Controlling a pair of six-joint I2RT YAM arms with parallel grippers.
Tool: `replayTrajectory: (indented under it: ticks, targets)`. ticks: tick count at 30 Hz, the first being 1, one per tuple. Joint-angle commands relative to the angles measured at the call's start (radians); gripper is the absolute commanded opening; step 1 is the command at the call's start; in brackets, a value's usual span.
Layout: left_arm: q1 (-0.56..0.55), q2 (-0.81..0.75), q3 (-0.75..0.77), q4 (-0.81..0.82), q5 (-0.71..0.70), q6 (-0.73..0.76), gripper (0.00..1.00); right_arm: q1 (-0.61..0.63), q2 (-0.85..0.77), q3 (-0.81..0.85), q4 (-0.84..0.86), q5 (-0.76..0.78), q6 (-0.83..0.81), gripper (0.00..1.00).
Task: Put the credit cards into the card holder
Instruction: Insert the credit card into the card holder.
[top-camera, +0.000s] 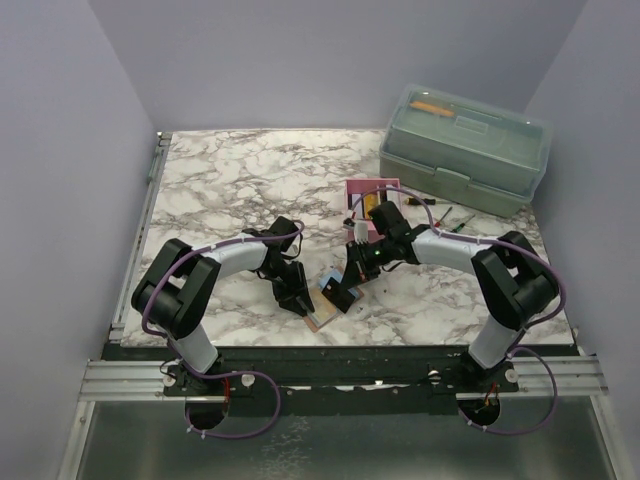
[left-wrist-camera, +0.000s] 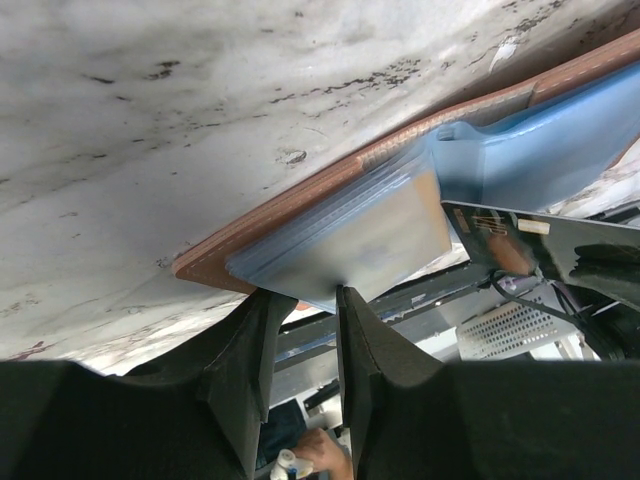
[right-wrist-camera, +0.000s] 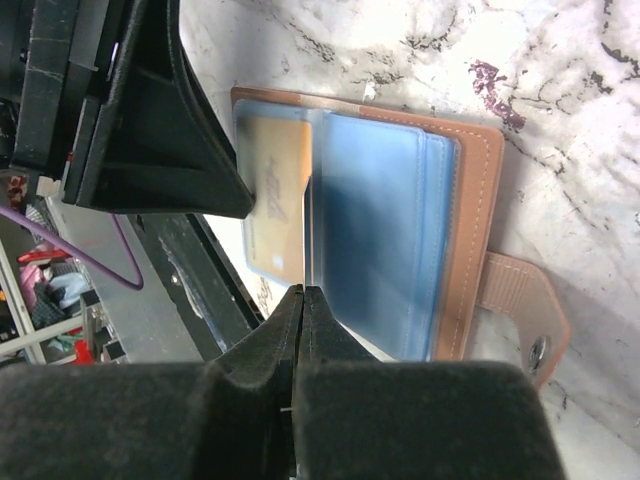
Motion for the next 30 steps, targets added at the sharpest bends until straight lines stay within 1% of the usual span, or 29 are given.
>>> replayTrajectory:
  ticks: [1,8,15,21,24,30]
  targets:
    - [0.003,0.031,-0.024,0.004,-0.100,0.036,0.36,0.006,0.034,0.032,0.008,-0.037,-0.039,0.00]
    - [0.003,0.037,-0.018,0.002,-0.101,0.039,0.36,0.008,0.072,0.042,0.008,-0.070,-0.062,0.00]
    - [0.003,0.042,-0.007,-0.003,-0.103,0.043,0.36,0.013,0.091,0.054,-0.005,-0.061,-0.086,0.00]
    - [0.003,0.049,-0.004,-0.014,-0.112,0.054,0.36,0.013,0.007,0.067,-0.064,0.005,-0.057,0.00]
    - [0.003,0.054,-0.003,-0.017,-0.120,0.063,0.36,0.013,-0.022,0.068,-0.090,-0.001,-0.055,0.00]
    - [0.003,0.068,0.022,-0.058,-0.157,0.106,0.36,0.013,-0.004,0.065,-0.071,-0.059,-0.044,0.00]
